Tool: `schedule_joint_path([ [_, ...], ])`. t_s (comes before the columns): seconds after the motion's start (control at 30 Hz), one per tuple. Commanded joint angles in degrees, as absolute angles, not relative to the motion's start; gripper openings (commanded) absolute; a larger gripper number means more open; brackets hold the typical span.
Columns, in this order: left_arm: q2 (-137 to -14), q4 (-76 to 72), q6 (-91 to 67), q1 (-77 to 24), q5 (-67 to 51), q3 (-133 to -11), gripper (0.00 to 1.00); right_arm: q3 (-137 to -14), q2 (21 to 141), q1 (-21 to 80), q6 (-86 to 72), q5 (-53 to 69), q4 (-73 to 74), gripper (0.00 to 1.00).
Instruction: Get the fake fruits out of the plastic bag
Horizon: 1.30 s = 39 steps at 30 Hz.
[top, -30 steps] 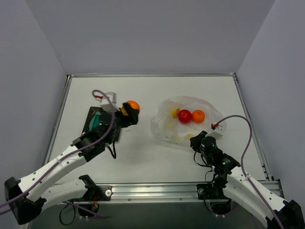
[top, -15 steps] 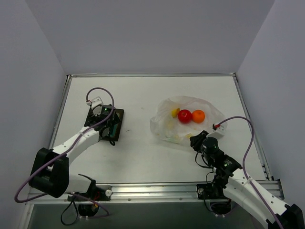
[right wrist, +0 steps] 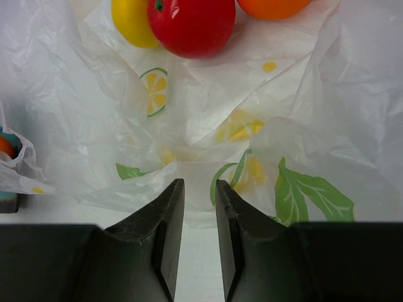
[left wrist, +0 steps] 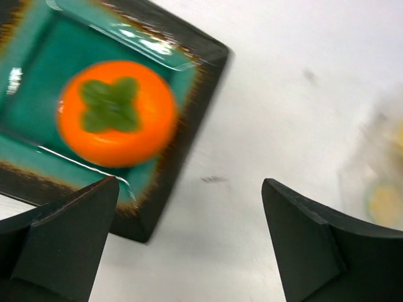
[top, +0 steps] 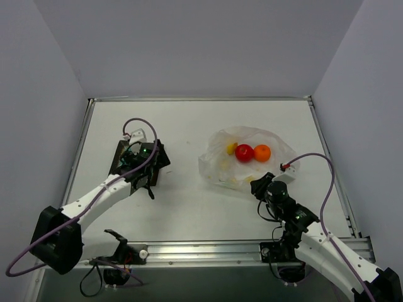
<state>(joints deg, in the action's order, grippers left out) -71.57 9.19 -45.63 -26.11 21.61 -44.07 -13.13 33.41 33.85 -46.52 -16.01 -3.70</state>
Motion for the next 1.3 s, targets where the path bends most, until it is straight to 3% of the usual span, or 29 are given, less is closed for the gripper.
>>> schedule_joint_path([
  [0.0, -63.8, 12.4, -45.2, -34.2, 23.9, -44.9, 0.94, -13.8, 33.1, 34.2, -47.1, -18.2, -2.5, 0.23],
  [0.07, -61.6, 13.0, -44.9, -42.2, 26.4, -45.9, 0.88, -15.1, 32.3, 34.2, -47.7, -19.2, -0.7, 0.23],
  [0.17, -61.1, 13.0, -43.1, -54.8, 31.9, -48.2, 0.86, -17.9, 29.9, 34.2, -47.7, -23.1, 2.6, 0.23],
  [0.37, -73.3, 6.3, -36.7, -69.3, 31.4, -58.7, 0.86, -23.9, 27.8, 34.2, -46.5, -29.1, 6.6, 0.23],
  [0.67, -97.4, 3.8, -28.2, -68.2, 25.1, -81.4, 0.87, -23.6, 31.6, 33.9, -48.9, -34.8, 6.8, 0.22],
  [0.93, -110.4, 4.1, -28.4, -60.7, 19.7, -90.4, 0.91, -20.1, 30.8, 33.1, -51.2, -35.0, 6.9, 0.23],
  [1.03, -114.3, 4.7, -27.8, -59.4, 17.1, -93.9, 0.94, -19.4, 31.6, 33.1, -51.9, -33.8, 6.9, 0.30],
  [1.17, -119.4, 5.7, -25.8, -57.4, 15.4, -98.9, 0.97, -19.0, 31.5, 33.0, -52.3, -33.6, 6.9, 0.52],
  [1.27, -121.6, 6.0, -25.8, -56.0, 12.7, -100.8, 0.97, -18.9, 32.3, 32.9, -52.7, -33.7, 6.7, 0.60],
])
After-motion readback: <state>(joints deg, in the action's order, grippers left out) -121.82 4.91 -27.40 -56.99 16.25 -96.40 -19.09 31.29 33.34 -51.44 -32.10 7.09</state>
